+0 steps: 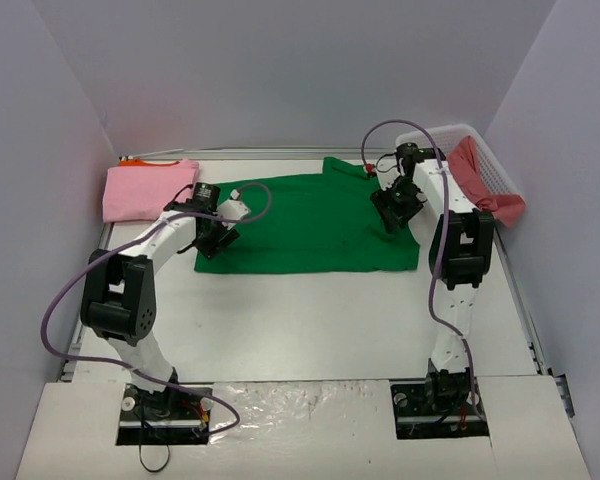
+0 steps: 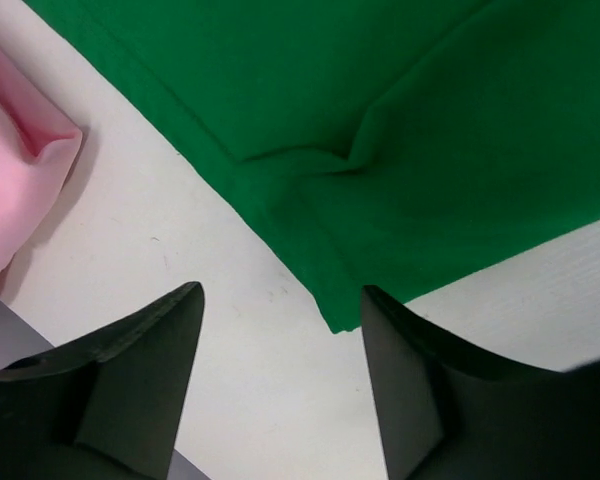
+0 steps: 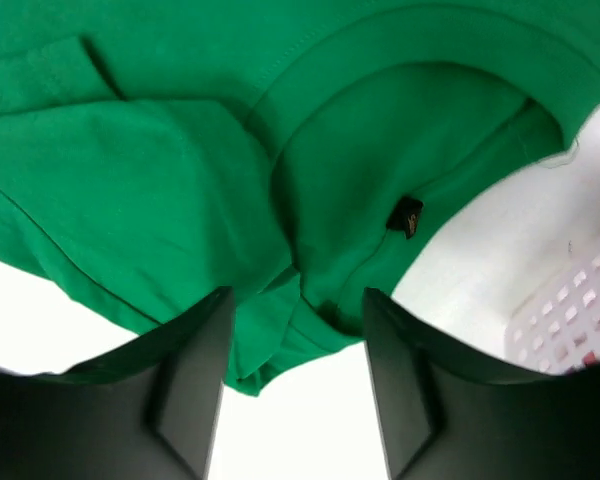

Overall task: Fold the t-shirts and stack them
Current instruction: Fold the flattened tshirt in 1/3 of the way

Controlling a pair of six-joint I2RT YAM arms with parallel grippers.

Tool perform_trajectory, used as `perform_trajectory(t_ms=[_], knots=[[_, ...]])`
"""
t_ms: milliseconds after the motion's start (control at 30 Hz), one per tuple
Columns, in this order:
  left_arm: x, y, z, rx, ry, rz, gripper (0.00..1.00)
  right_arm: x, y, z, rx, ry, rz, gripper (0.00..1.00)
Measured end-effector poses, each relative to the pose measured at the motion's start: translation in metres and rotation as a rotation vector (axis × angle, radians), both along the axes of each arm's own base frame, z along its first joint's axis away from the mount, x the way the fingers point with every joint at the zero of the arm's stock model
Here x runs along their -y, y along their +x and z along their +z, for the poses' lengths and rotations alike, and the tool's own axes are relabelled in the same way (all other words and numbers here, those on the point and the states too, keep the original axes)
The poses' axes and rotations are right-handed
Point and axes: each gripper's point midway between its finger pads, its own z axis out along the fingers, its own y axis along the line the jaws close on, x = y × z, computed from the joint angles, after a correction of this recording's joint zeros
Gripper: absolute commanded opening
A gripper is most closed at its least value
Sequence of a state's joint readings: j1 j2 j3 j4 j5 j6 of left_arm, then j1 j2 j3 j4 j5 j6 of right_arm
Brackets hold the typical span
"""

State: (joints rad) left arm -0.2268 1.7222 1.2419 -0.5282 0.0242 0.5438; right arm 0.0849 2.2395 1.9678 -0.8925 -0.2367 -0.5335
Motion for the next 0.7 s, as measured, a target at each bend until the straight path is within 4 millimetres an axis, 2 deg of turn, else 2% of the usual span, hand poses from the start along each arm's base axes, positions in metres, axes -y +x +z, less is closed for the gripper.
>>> perform_trajectory(t_ms=[67, 233, 333, 433, 500, 533, 633, 700], knots=[[-0.002, 0.002, -0.002, 0.002, 0.012, 0.010, 0.67, 0.001, 0.001, 0.000, 0.003, -0.006, -0.008, 0.64], [-0.006, 0.003, 0.009, 0.047, 0.021, 0.023, 0.70, 0.002, 0.005, 0.010, 0.043, -0.012, -0.021, 0.66], [-0.007, 0.000, 0.023, 0.090, 0.015, 0.019, 0.70, 0.002, -0.001, 0.032, 0.091, -0.001, -0.020, 0.65], [-0.009, -0.011, 0.031, 0.115, 0.018, -0.005, 0.70, 0.001, -0.019, 0.059, 0.138, 0.012, -0.013, 0.65], [-0.008, -0.022, 0.028, 0.105, 0.020, -0.033, 0.68, 0.001, -0.036, 0.073, 0.158, 0.022, -0.006, 0.65], [-0.008, -0.027, 0.024, 0.094, 0.020, -0.053, 0.63, 0.001, -0.045, 0.077, 0.163, 0.027, 0.001, 0.65], [-0.005, -0.043, 0.003, 0.030, 0.026, -0.114, 0.56, 0.002, -0.071, 0.078, 0.145, 0.032, 0.022, 0.64], [-0.006, -0.056, -0.014, -0.026, 0.039, -0.153, 0.55, 0.003, -0.089, 0.066, 0.098, 0.032, 0.034, 0.64]])
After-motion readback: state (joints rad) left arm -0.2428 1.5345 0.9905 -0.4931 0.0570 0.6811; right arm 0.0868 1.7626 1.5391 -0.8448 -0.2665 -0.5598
